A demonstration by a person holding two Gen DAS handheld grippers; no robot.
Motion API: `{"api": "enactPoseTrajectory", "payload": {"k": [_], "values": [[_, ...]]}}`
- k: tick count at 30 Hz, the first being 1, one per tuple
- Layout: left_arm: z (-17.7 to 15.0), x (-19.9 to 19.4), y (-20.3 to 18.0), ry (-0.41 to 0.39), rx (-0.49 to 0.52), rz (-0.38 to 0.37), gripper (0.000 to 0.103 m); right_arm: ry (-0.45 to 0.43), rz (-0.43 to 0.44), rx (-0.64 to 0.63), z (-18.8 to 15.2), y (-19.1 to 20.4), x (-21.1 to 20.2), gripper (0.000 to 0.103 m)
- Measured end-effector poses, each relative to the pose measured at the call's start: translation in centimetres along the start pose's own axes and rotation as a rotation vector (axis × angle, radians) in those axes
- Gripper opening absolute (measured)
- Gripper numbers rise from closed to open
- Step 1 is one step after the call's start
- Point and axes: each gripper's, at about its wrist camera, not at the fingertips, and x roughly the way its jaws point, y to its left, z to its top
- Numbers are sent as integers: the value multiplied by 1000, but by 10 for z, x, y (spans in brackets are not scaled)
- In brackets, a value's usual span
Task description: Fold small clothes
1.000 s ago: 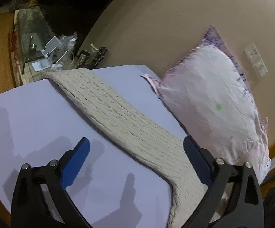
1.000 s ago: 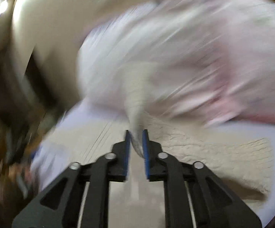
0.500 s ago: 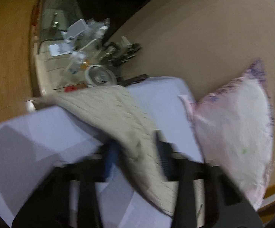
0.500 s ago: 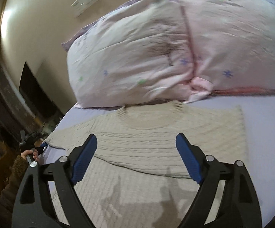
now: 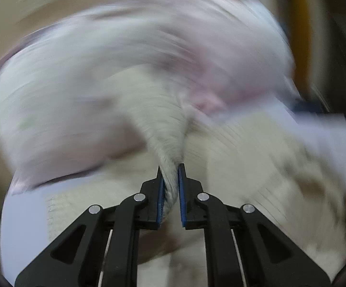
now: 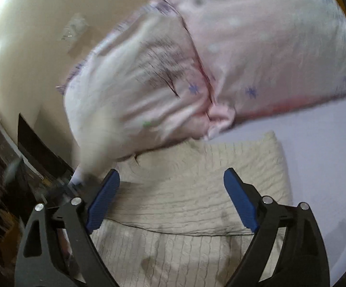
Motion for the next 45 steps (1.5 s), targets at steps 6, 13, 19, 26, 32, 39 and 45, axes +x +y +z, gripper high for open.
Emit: {"api": "enactPoseTrajectory", "payload": {"k": [6, 13, 19, 26, 32, 39, 45], "values": [[-38, -36, 10, 7, -115, -74, 21, 58, -49, 114, 0, -45, 5, 78], [-125, -94, 111, 86, -522, -37, 47, 82, -155, 133, -11, -59, 13, 66], [-164, -98, 135, 145, -650, -42, 64, 171, -232, 18, -16, -46, 47, 9], [-179, -98, 135, 147, -668, -98, 72, 70, -255, 72, 6, -57, 27, 34], [-194, -113, 135, 85, -728, -182, 72, 139, -267, 101, -55, -76, -28, 65], [-225, -137, 115, 29, -803, -400, 42, 259, 7, 200, -133, -87, -78, 44], [-251, -161, 91, 2, -851, -499, 39, 285, 205, 217, -194, -86, -114, 42]]}}
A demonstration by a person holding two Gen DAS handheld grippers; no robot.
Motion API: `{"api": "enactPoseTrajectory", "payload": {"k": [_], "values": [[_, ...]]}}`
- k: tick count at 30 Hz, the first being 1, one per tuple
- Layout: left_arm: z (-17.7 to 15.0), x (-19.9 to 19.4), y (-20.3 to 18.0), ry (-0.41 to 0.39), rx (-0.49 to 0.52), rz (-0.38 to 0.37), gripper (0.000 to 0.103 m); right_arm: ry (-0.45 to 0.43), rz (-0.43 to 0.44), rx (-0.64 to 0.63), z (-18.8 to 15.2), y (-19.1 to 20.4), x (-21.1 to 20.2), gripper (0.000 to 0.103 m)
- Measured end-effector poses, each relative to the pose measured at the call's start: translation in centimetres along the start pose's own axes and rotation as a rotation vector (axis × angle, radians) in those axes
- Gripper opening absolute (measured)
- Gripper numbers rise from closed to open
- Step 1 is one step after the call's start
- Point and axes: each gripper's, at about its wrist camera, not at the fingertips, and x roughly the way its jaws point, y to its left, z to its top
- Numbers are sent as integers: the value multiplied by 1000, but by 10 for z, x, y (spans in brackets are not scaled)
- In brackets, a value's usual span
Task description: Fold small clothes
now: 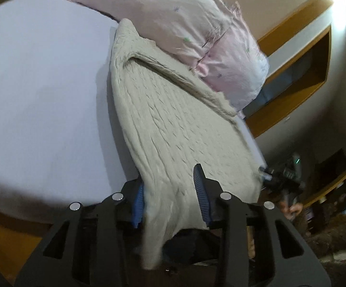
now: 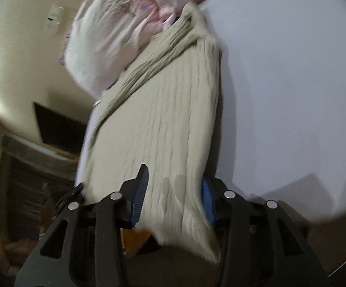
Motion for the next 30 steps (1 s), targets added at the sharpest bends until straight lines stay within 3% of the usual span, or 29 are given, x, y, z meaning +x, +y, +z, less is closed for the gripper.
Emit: {"api": "enactPoseTrajectory", "payload": {"k": [2, 4, 6, 10, 13, 16, 19, 22, 25, 29, 30], "values": [[-7, -4, 2, -6, -33, -38, 38, 21, 24, -15, -15, 1, -1, 37], [-12, -5, 0, 0, -39, -38, 25, 60, 22, -27, -21, 4, 3, 8], [-18, 1, -5, 47, -32, -29, 7, 62, 31, -41, -19, 11, 7, 8], [1, 2, -25, 42, 31, -46, 6, -67, 122, -97, 21, 43, -10, 7], [57, -1, -43, -37, 102, -16, 6, -171, 171, -148, 69, 68, -20, 7], [117, 8, -44, -134, 110, 48, 6, -264, 181, -153, 131, 77, -15, 7], [188, 42, -27, -212, 40, 121, 6, -315, 170, -77, 202, 65, 17, 7], [241, 101, 4, -194, -20, 230, 6, -299, 62, 31, 253, 30, 61, 7], [256, 134, 34, -131, -98, 270, 6, -237, 10, 142, 271, -3, 97, 7], [268, 146, 44, -138, -119, 252, 6, -276, 27, 194, 294, -14, 109, 8], [270, 145, 44, -140, -123, 251, 6, -278, 30, 219, 297, -18, 113, 13]]}}
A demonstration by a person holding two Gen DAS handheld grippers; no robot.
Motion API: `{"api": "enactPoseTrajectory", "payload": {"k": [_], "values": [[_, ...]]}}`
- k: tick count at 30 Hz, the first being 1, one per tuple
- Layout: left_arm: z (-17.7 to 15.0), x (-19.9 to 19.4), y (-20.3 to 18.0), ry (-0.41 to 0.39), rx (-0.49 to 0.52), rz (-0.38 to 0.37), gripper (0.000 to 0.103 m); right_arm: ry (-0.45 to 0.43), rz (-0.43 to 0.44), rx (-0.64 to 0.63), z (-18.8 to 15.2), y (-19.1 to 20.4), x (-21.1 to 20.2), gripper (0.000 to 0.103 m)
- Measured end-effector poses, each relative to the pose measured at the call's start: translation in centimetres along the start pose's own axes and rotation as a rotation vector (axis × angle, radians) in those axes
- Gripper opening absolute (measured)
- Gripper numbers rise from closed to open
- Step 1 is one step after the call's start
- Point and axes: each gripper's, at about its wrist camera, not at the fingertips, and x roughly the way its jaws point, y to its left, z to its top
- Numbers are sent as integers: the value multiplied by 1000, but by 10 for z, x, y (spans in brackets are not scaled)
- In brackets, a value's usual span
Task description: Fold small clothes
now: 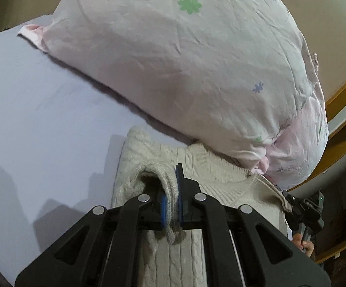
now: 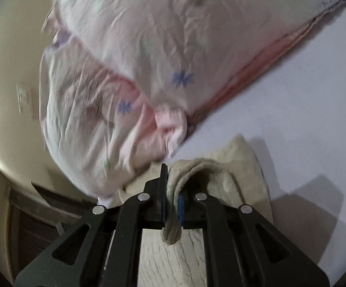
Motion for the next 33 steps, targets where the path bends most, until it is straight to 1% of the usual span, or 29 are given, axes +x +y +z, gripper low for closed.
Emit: {"api": "enactPoseTrajectory", "payload": {"k": [1, 2, 3, 4, 5, 6, 7, 8, 9, 10, 12, 14, 17, 18, 19, 20, 21, 22, 23, 24, 26, 27, 28, 30, 31, 33], "values": [[4, 2, 1, 14, -16, -3, 8, -1, -7, 25, 6, -2, 9, 34], [4, 1, 3, 26, -29, -9, 10, 0, -14, 29, 8, -3, 12, 50], [5, 0, 3, 41, -40, -23, 15, -13, -27, 20, 9, -2, 13, 76], [5, -4, 4, 50, -42, -35, 29, -37, -41, 2, 11, 3, 14, 83], [5, -12, 4, 48, -39, -35, 41, -55, -45, -19, 10, 7, 10, 87], [5, -23, 4, 24, -31, -22, 68, -65, -44, -38, 8, 10, 4, 90], [5, -32, 5, 0, -25, -12, 85, -79, -50, -60, 6, 14, -4, 94], [4, -47, 5, -43, -14, 16, 87, -88, -53, -76, 4, 17, -9, 97], [2, -55, 6, -59, -5, 26, 87, -93, -48, -98, 1, 19, -18, 97], [1, -60, 8, -52, 1, 23, 87, -93, -48, -109, 0, 20, -22, 98], [-7, -60, 12, -2, 7, 22, 87, -86, -48, -122, -4, 21, -28, 100], [-19, -51, 13, 65, 22, 46, 84, -61, -48, -121, -9, 21, -30, 100], [-36, -38, 19, 142, 11, 51, 74, -29, -44, -115, -17, 20, -29, 100], [-40, -41, 17, 110, 26, 55, 71, -25, -44, -116, -20, 19, -30, 100], [-43, -40, 16, 118, 26, 53, 68, -23, -42, -119, -22, 20, -32, 100], [-46, -40, 13, 107, 27, 60, 61, -20, -37, -120, -25, 19, -33, 100], [-48, -39, 14, 114, 11, 58, 48, -17, -32, -119, -27, 21, -32, 100], [-51, -39, 16, 110, -21, 59, 32, -12, -22, -116, -28, 22, -33, 100], [-53, -35, 19, 134, -58, 29, 25, -8, -15, -115, -30, 20, -34, 100], [-55, -34, 23, 146, -98, 2, 22, -3, -6, -113, -31, 20, -36, 100], [-54, -36, 21, 140, -129, -17, 19, 5, 13, -109, -32, 20, -40, 100], [-52, -39, 18, 134, -143, -47, 17, 9, 21, -109, -33, 19, -43, 100], [-48, -44, 10, 127, -161, -119, 16, 8, 28, -113, -33, 21, -46, 100], [-41, -51, -17, 106, -122, -191, 15, -4, 33, -125, -32, 22, -54, 100], [-36, -54, -44, 94, -71, -243, 15, -17, 39, -127, -31, 21, -60, 100], [-34, -49, -86, 92, -9, -330, 15, -36, 54, -119, -30, 19, -69, 100]]}}
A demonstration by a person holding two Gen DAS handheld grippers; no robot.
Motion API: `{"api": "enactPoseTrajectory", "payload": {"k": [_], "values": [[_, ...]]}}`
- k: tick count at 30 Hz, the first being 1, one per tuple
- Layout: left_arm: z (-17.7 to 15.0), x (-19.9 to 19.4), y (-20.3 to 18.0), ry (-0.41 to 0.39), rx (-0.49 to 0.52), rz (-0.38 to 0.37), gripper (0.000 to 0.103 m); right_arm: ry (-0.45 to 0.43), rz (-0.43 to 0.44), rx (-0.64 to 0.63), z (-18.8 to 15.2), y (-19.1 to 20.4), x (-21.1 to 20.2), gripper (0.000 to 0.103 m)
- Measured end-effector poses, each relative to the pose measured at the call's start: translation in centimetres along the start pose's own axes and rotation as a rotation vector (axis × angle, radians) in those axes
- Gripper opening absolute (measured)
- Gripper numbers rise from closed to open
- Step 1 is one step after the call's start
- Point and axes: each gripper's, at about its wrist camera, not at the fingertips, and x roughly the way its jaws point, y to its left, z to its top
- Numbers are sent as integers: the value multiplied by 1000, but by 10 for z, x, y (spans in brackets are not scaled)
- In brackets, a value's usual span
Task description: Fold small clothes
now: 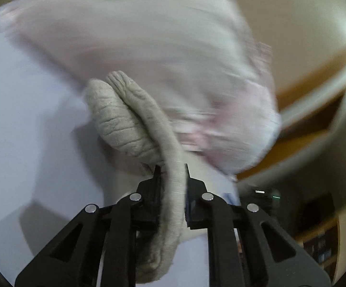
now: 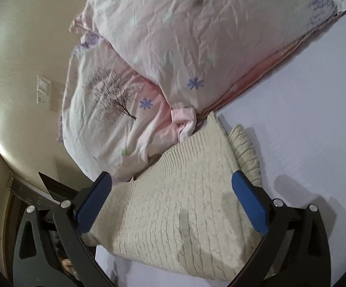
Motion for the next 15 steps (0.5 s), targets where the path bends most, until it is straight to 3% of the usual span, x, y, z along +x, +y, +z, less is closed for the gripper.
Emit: {"api": "enactPoseTrajectory", "payload": {"k": [2, 5, 8, 9, 10, 12, 14, 15], "values": [[-3, 38, -45, 42, 68, -105, 15, -21, 4, 7, 0, -4, -11, 100], [-23, 115, -91, 140, 121, -196, 15, -60, -21, 16, 0, -11, -25, 100], [-58, 215, -126, 289, 191, -126, 16, -91, -65, 30, 4, -19, -35, 100], [-66, 235, -128, 346, 174, -131, 16, -89, -86, 29, 6, -22, -37, 100], [-74, 253, -129, 424, 111, -215, 16, -76, -106, 23, 8, -24, -40, 100], [-75, 248, -132, 451, 68, -337, 15, -59, -96, 7, 12, -26, -46, 101], [-65, 213, -134, 367, 125, -388, 23, -36, -126, -21, 17, -24, -49, 101], [-58, 192, -130, 308, 151, -384, 45, -19, -132, -30, 20, -24, -48, 101]]}}
